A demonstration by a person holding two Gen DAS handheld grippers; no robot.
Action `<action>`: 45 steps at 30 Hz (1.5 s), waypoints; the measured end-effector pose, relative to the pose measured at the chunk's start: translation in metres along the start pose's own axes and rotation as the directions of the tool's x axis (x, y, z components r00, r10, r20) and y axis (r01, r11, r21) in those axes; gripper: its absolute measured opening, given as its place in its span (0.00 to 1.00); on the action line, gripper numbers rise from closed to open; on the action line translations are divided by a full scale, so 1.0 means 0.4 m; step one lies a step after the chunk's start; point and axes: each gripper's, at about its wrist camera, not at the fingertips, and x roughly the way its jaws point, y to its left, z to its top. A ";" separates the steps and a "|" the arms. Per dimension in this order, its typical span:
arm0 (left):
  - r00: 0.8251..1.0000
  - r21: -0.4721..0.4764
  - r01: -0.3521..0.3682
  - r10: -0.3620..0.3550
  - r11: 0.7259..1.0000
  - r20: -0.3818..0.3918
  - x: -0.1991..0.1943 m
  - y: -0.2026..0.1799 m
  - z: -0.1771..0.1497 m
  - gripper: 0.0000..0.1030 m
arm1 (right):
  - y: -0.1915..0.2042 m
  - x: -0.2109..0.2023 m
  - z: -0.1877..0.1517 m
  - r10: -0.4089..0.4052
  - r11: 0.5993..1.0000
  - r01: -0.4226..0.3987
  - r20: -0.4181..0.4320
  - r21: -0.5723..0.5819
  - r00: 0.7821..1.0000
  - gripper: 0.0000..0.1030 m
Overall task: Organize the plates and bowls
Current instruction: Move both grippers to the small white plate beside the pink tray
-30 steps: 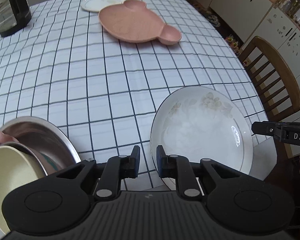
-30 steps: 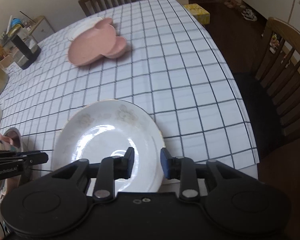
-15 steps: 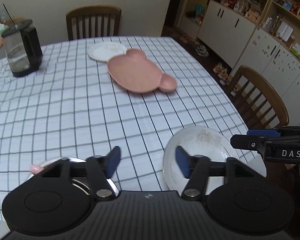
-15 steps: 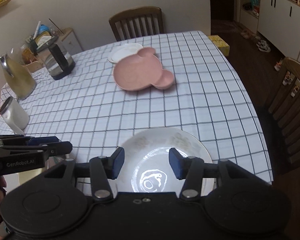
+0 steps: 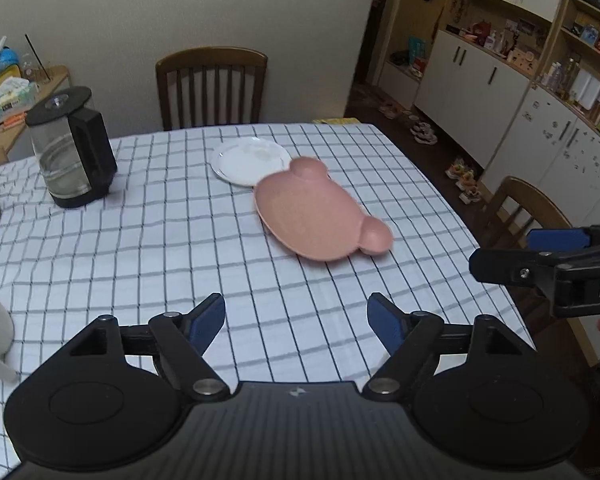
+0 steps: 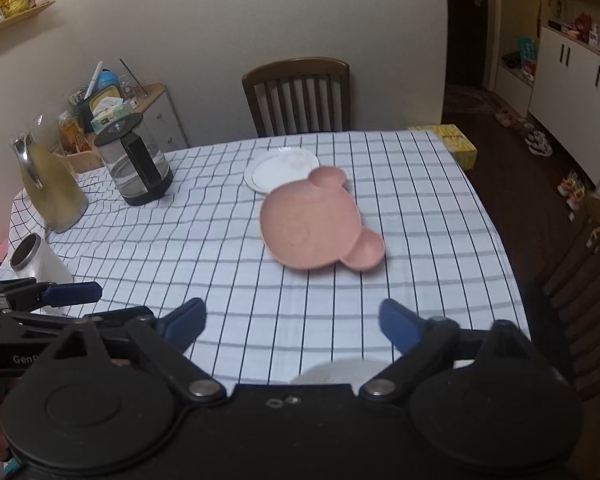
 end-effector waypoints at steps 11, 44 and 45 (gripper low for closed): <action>0.994 -0.081 -0.106 0.108 0.991 0.015 0.125 0.063 0.193 0.76 | -0.037 0.148 0.230 0.031 0.995 -0.031 -0.003 -0.093 1.000 1.00; 0.946 -0.281 -0.261 0.186 0.924 -0.265 0.751 0.276 0.454 0.76 | -0.140 0.847 0.565 0.013 0.992 -0.039 -0.213 -0.120 0.977 0.95; 0.945 -0.288 -0.261 0.183 0.921 -0.270 0.766 0.280 0.452 0.76 | -0.143 0.868 0.565 0.016 0.992 -0.043 -0.227 -0.114 0.974 0.92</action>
